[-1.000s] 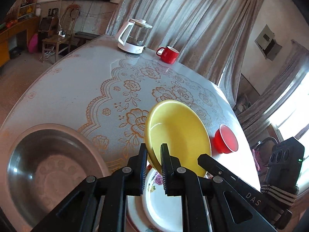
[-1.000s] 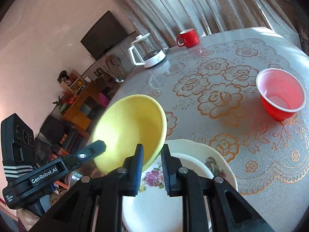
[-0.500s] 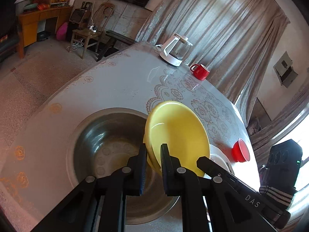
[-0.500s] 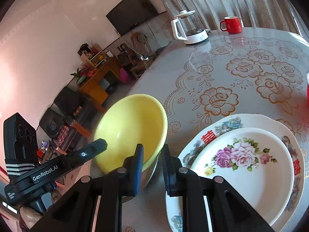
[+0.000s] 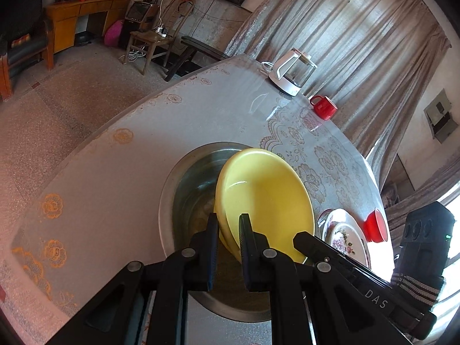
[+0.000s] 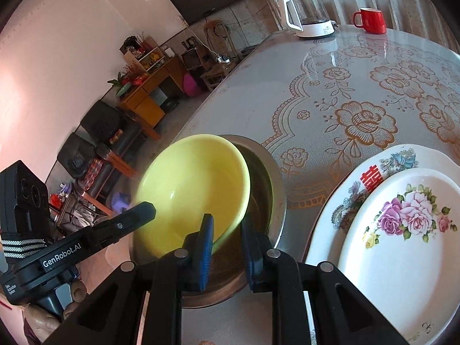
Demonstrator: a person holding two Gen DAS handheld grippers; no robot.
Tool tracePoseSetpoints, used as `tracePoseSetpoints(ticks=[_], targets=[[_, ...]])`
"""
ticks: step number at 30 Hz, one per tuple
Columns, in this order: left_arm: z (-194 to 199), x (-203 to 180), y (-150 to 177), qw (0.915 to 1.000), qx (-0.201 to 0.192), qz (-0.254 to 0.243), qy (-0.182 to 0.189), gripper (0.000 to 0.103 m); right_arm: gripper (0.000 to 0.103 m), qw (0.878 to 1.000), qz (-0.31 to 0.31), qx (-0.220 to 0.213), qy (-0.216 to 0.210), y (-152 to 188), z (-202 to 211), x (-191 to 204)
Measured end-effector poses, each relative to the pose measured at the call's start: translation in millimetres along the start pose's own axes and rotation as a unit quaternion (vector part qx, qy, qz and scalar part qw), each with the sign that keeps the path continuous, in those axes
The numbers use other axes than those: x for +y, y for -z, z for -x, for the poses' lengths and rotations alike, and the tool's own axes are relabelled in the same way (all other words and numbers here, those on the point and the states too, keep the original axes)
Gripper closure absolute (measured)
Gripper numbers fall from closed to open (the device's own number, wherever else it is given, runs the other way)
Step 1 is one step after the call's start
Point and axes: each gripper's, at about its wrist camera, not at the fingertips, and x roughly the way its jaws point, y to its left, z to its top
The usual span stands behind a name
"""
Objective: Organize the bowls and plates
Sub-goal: 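Lift the yellow bowl with the left tool and carry it over the steel bowl, then lower the yellow bowl into the steel bowl and open the left tool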
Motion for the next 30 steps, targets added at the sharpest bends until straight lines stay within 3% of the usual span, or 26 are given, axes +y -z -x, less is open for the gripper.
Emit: tracePoseSetpoints(ticks=[13,30], targets=[[3,2,8,0.9998,-0.006,-0.009,-0.018,0.089,0.082,1.000,0.021,0.005,0.011,4,-4,9],[7,-1,16,0.9982,-0.027,-0.028,-0.046,0.083,0.071,0.998,0.048,-0.012,0.037,9,-1,16]])
